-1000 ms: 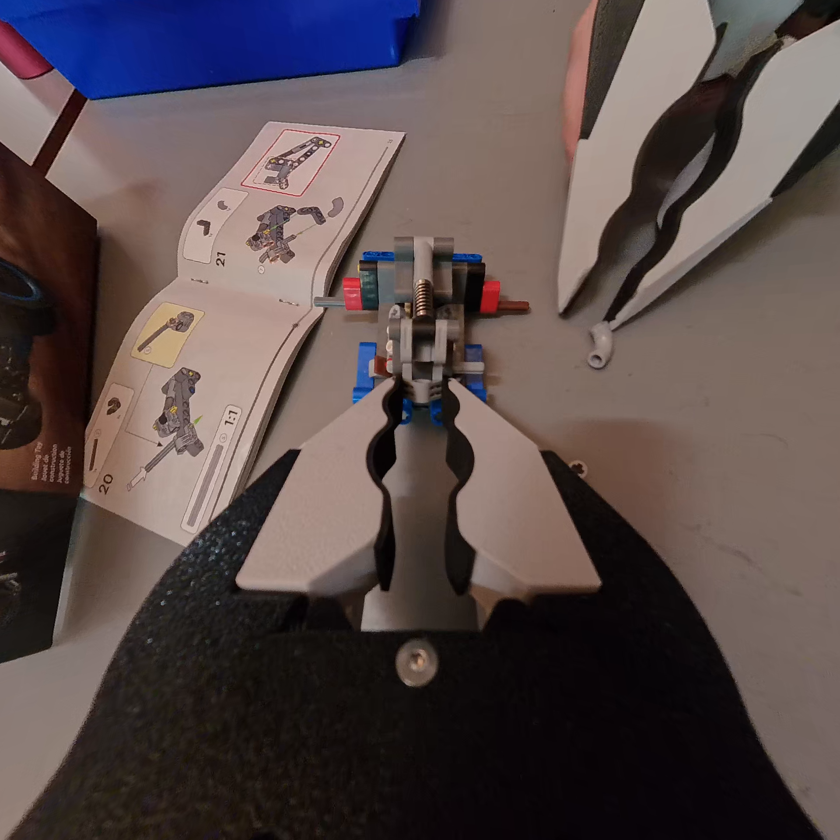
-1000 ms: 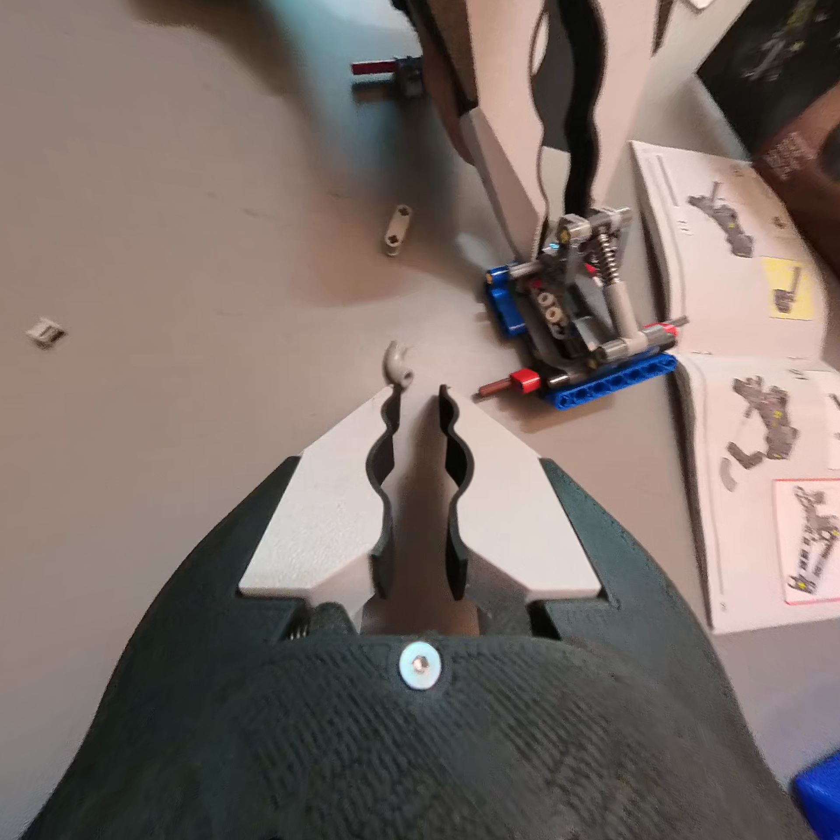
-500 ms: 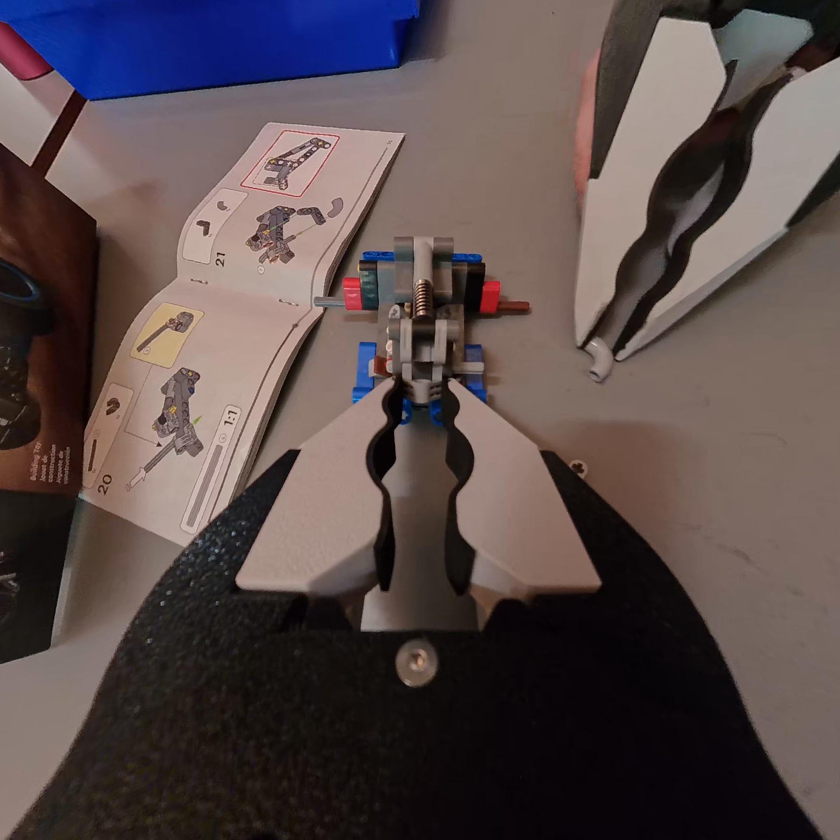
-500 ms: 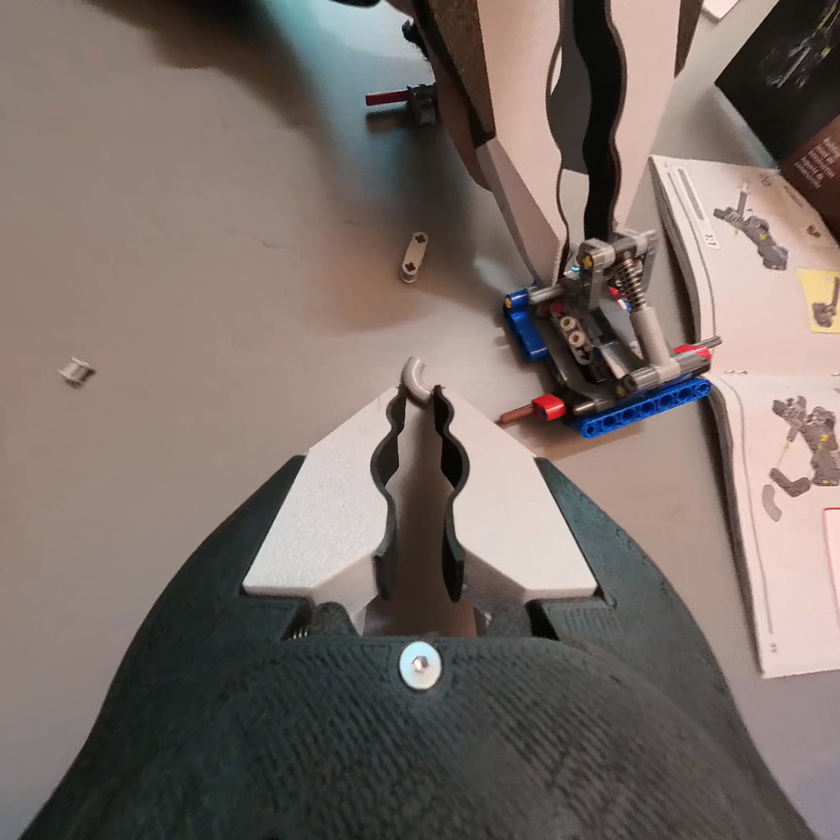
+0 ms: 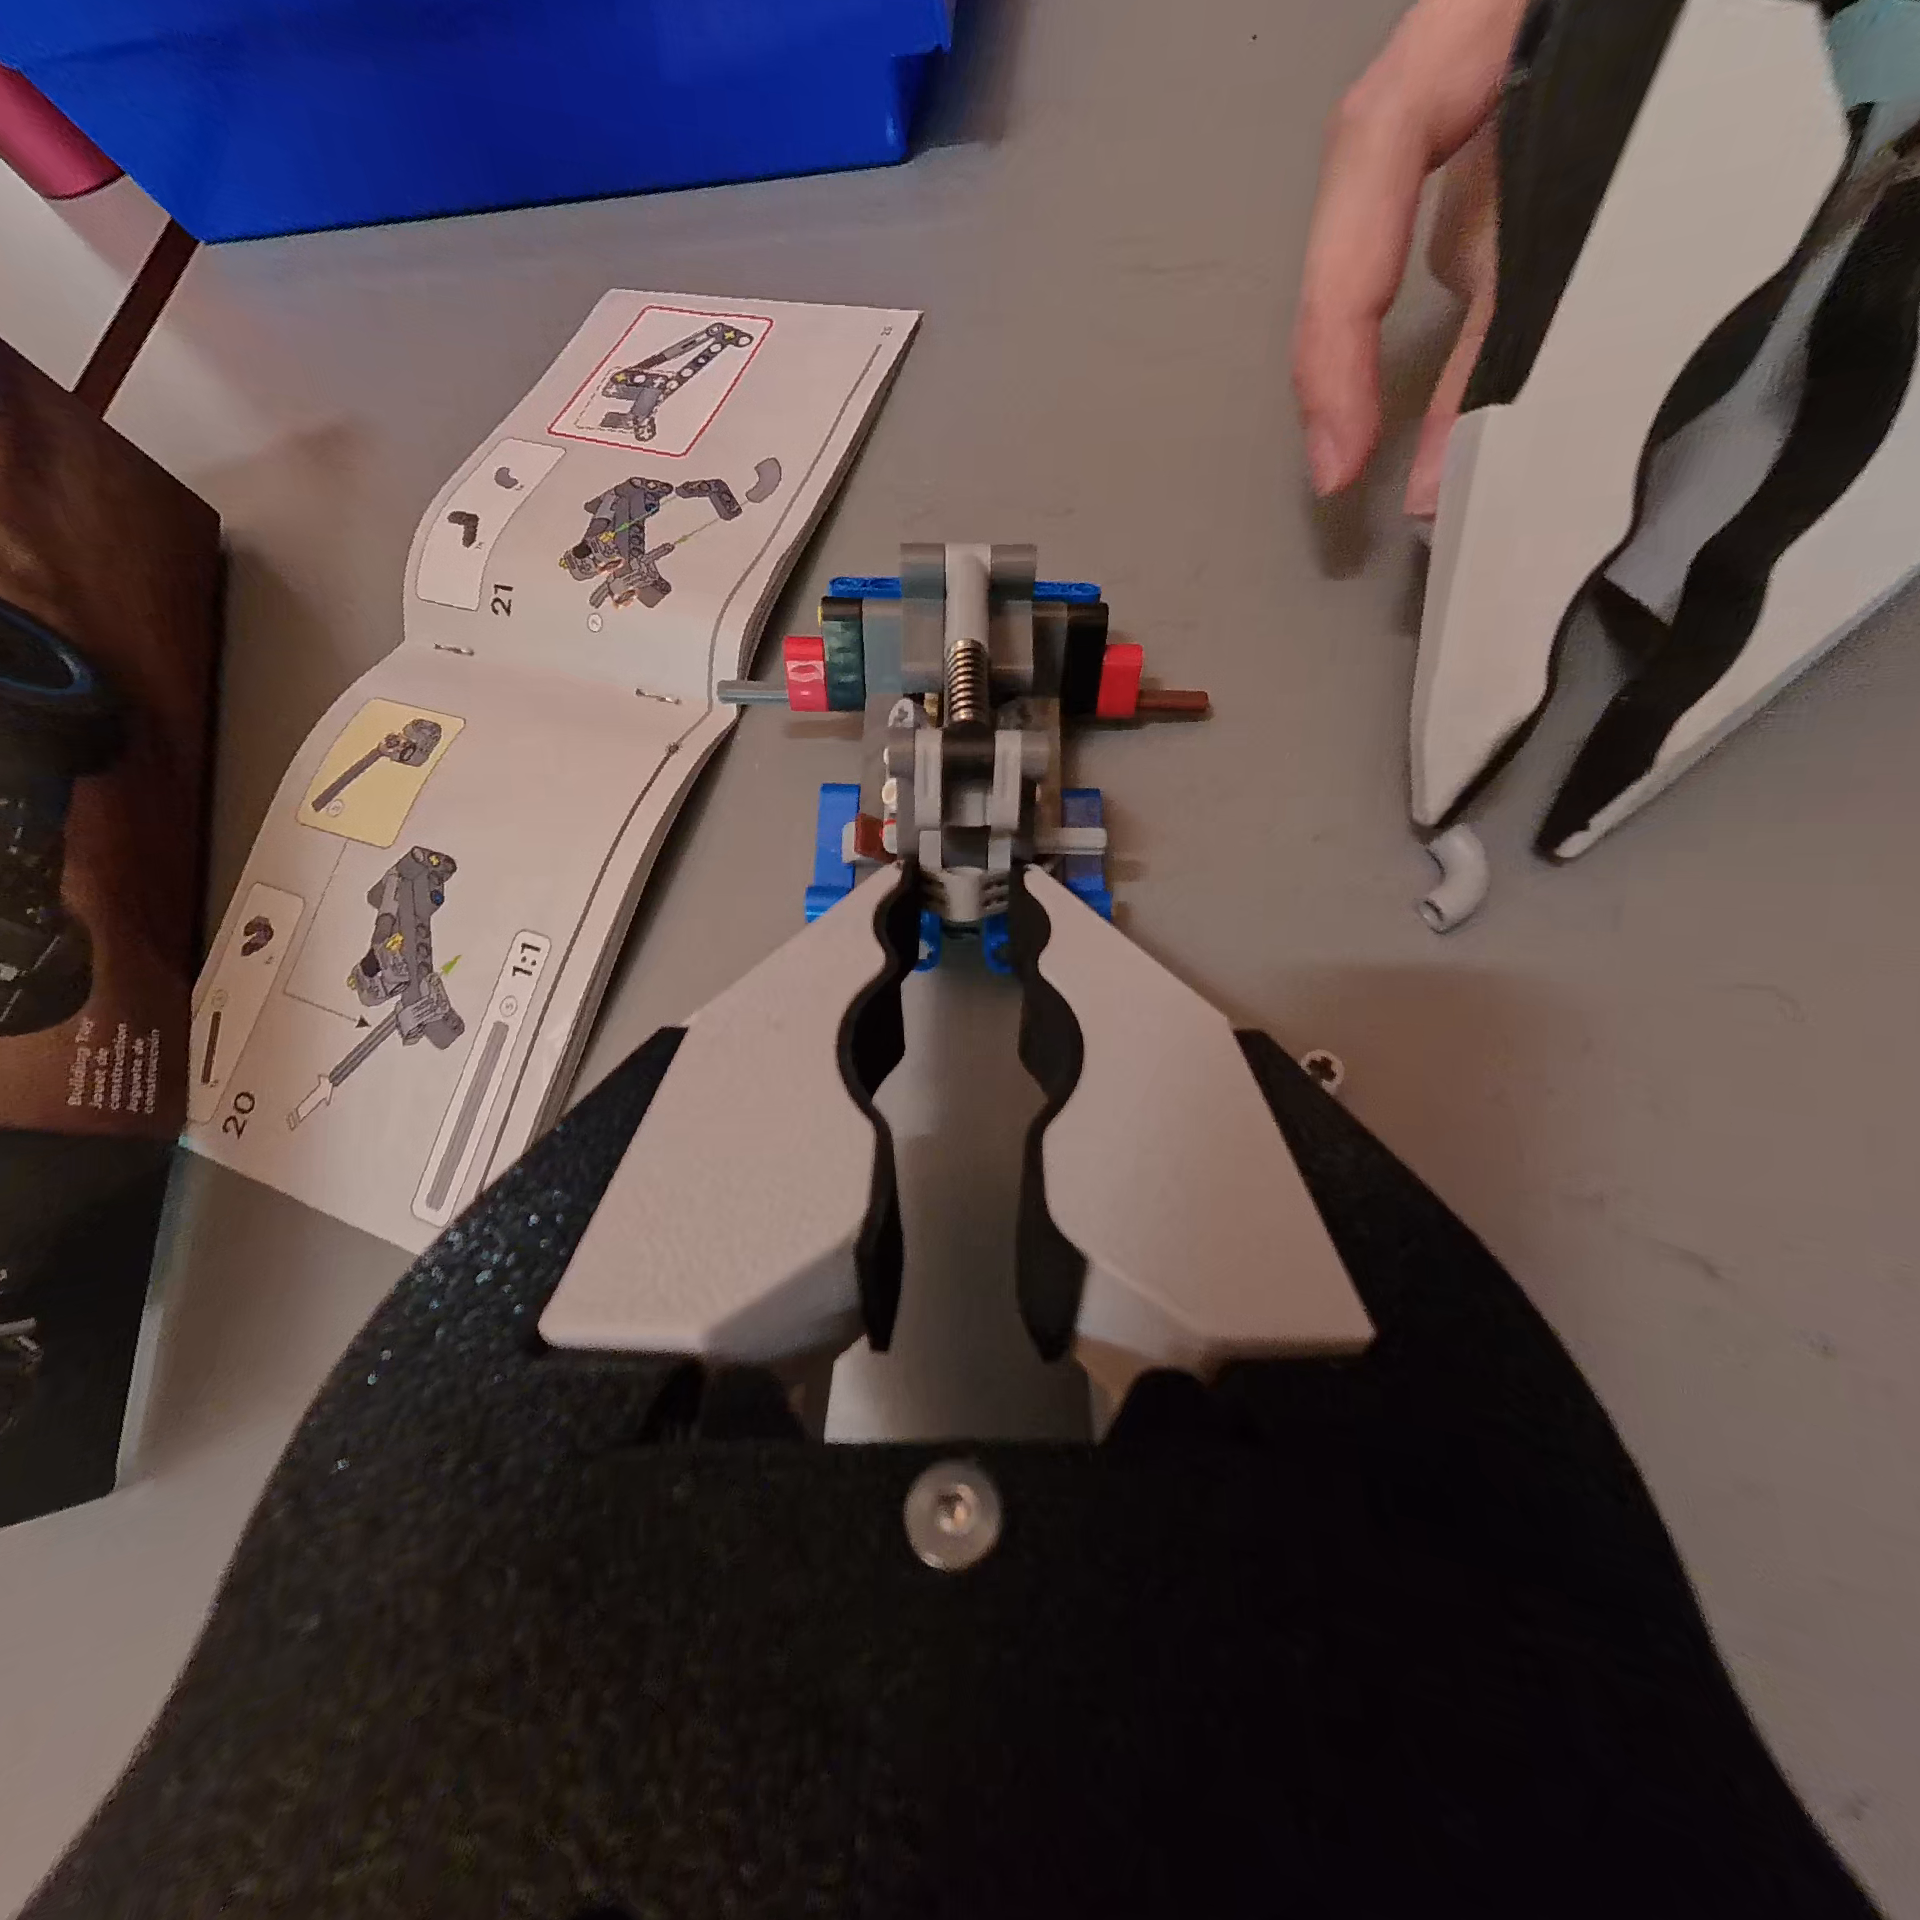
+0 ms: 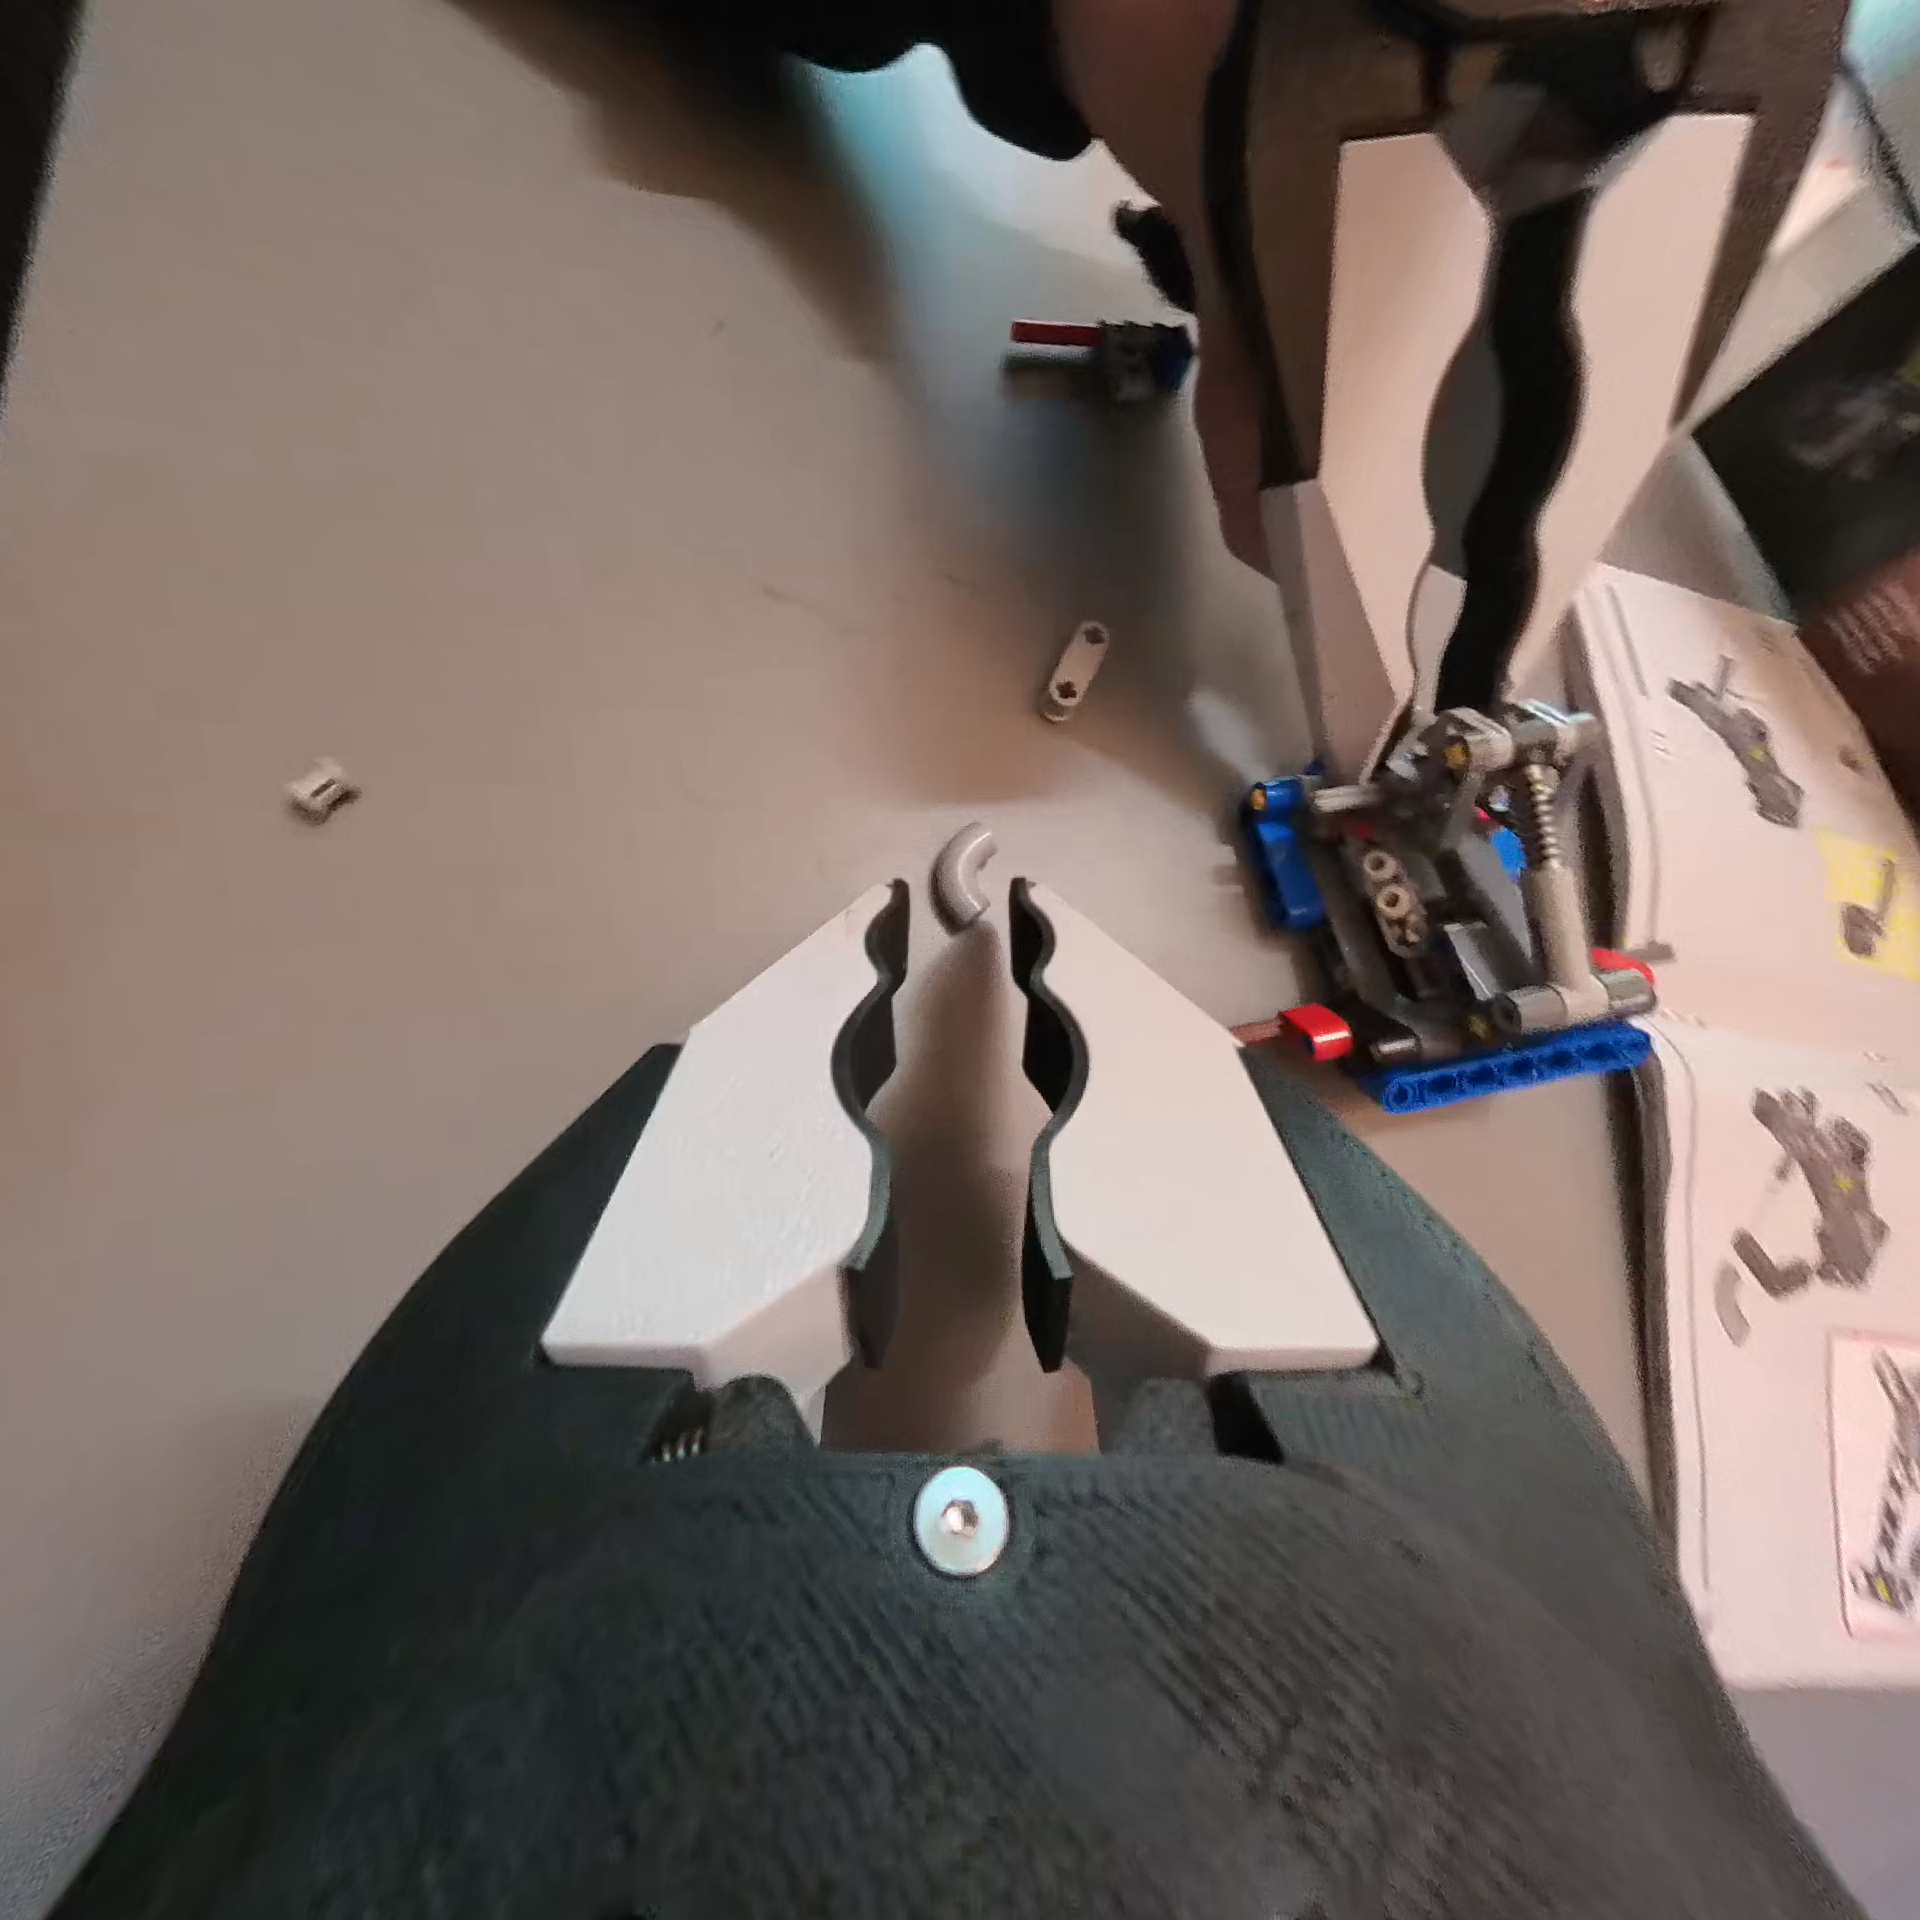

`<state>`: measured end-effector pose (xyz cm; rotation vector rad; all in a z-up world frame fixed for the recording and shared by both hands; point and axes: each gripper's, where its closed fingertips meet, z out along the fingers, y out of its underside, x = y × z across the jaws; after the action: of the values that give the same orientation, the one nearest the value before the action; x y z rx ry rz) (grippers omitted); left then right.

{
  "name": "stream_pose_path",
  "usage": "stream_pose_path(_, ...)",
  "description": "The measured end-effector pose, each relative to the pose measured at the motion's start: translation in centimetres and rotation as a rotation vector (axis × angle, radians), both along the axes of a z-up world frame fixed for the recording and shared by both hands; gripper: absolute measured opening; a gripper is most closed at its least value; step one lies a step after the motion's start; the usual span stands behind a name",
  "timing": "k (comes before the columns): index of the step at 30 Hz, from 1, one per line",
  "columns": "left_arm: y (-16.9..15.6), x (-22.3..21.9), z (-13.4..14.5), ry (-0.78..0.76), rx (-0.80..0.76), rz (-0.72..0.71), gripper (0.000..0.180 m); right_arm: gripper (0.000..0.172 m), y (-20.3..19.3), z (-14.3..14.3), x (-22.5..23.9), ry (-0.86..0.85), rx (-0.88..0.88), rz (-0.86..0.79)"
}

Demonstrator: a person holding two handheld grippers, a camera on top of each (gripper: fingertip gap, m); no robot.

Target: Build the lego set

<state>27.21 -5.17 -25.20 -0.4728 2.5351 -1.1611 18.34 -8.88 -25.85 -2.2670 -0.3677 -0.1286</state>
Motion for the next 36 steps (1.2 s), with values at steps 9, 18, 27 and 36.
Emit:
stream_pose_path(9, 0.0, 0.0, 0.0, -0.002, -0.001, -0.003, 0.012, 0.007, 0.2, -0.8, -0.1, 0.161, -0.103, 0.145)
stream_pose_path(18, 0.0, 0.0, 0.0, 0.001, -0.008, -0.002, 0.013, 0.022, 0.9, -0.6, -0.1, 0.118, -0.062, -0.069)
stream_pose_path(27, 0.0, 0.0, 0.0, -0.002, 0.000, -0.005, 0.013, 0.006, 1.1, -0.8, -0.7, 0.138, -0.067, -0.090)
stream_pose_path(36, 0.1, 0.0, 0.0, 0.015, -0.024, 0.003, 0.013, 0.006, 2.0, -0.7, 2.2, 0.060, 0.022, -0.382)
